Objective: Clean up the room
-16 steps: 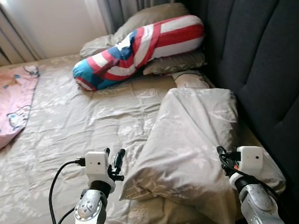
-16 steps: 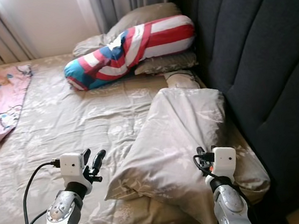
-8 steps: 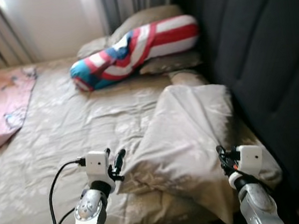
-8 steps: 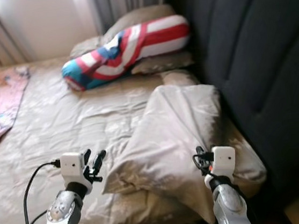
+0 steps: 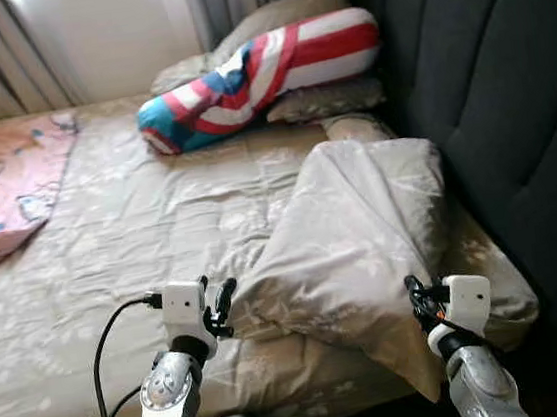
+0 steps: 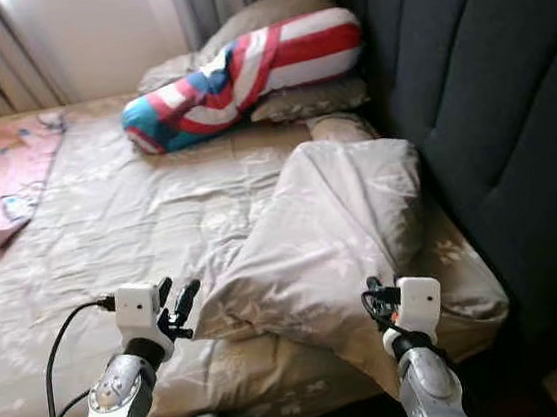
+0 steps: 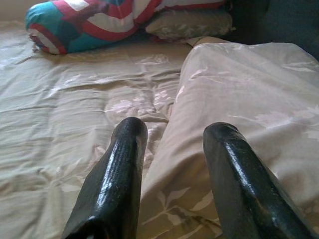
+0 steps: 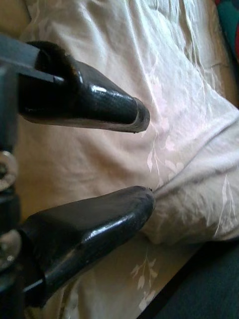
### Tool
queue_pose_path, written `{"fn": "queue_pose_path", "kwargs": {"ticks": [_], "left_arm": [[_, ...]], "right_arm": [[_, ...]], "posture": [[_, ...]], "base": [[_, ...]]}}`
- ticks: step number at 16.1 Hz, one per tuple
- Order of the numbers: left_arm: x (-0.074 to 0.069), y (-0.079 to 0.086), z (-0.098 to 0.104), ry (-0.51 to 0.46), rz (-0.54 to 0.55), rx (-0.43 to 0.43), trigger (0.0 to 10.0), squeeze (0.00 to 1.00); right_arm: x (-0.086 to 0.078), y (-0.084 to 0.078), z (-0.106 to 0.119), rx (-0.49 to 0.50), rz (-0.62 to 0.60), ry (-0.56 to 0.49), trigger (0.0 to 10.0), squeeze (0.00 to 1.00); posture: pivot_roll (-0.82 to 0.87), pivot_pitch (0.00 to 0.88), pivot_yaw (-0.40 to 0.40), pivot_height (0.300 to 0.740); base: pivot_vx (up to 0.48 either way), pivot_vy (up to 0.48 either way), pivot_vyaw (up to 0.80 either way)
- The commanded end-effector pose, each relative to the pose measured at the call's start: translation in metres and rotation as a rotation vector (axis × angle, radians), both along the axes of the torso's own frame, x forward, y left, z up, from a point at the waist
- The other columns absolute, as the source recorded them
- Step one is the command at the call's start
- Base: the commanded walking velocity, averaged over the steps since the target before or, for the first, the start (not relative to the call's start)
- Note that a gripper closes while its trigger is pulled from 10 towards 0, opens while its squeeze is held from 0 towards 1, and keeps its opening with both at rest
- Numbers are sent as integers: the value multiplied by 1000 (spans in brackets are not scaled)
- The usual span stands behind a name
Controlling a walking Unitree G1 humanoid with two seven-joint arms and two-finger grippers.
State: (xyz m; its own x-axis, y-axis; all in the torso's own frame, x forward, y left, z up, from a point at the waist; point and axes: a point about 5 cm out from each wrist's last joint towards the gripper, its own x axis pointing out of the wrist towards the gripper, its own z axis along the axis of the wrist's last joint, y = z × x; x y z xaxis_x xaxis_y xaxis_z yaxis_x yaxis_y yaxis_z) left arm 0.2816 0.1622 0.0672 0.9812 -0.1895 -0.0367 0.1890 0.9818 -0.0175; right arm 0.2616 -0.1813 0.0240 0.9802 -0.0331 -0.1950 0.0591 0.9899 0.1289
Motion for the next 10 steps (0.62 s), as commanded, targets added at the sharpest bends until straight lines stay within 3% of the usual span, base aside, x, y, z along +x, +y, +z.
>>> {"fn": "queue_pose_path", "kwargs": {"ticks": [1, 5, 10], "left_arm": [[3, 1, 3, 0, 3, -6, 10000, 0], [2, 2, 3, 3, 7, -8, 10000, 0], [2, 3, 2, 7, 10, -8, 10000, 0]], "right_arm": [[2, 1, 1, 1, 6, -2, 10000, 0], [1, 2, 1, 0, 10, -1, 10000, 0], [1, 3, 0, 1, 14, 4, 10000, 0]], "posture": [[-97, 37, -7, 645], [-98, 38, -6, 645], [-97, 37, -5, 645]], "base": [[0, 0, 0], [0, 0, 0], [271, 0, 0]]}}
